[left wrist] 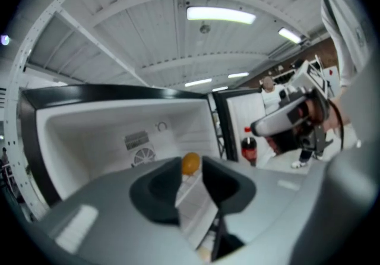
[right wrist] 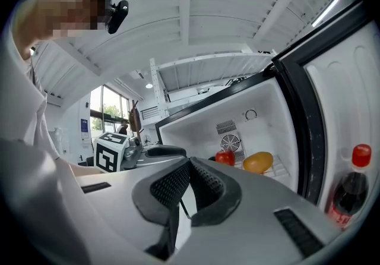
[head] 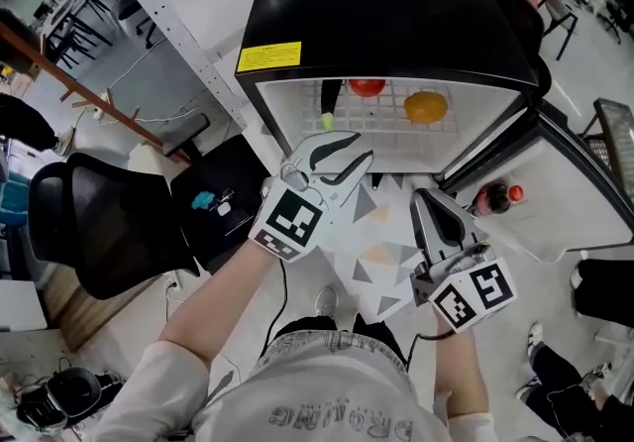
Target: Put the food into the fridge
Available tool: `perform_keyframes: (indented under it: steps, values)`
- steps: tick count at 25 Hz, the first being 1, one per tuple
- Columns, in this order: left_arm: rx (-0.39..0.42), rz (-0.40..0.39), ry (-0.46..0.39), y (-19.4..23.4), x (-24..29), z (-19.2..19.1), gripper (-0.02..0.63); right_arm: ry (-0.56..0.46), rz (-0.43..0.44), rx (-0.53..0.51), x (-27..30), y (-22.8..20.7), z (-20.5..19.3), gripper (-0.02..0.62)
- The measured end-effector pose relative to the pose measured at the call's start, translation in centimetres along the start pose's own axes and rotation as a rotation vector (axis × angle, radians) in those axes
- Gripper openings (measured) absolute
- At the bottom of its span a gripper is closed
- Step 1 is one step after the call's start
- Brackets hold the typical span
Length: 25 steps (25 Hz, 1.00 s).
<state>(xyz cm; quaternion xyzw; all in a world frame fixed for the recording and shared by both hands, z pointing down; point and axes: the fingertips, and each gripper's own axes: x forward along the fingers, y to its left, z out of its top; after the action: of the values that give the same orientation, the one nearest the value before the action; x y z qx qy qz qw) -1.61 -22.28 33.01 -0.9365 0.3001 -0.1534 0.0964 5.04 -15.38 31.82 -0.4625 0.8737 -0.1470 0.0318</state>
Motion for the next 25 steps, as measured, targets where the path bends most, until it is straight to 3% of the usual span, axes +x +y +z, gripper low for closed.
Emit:
perform_keyframes:
  steps: [13,25]
  values:
    - [-0.081,0.016,-0.058,0.3,-3.9,-0.2,0.055,0.009,0.003,-0.048,0.9,2.2,0.3,0.002]
    - [-0.129,0.018,-0.053,-0.3,-5.9,-1.4,0.009,0.029,0.015,-0.062,0.9,3.2,-0.3,0.002]
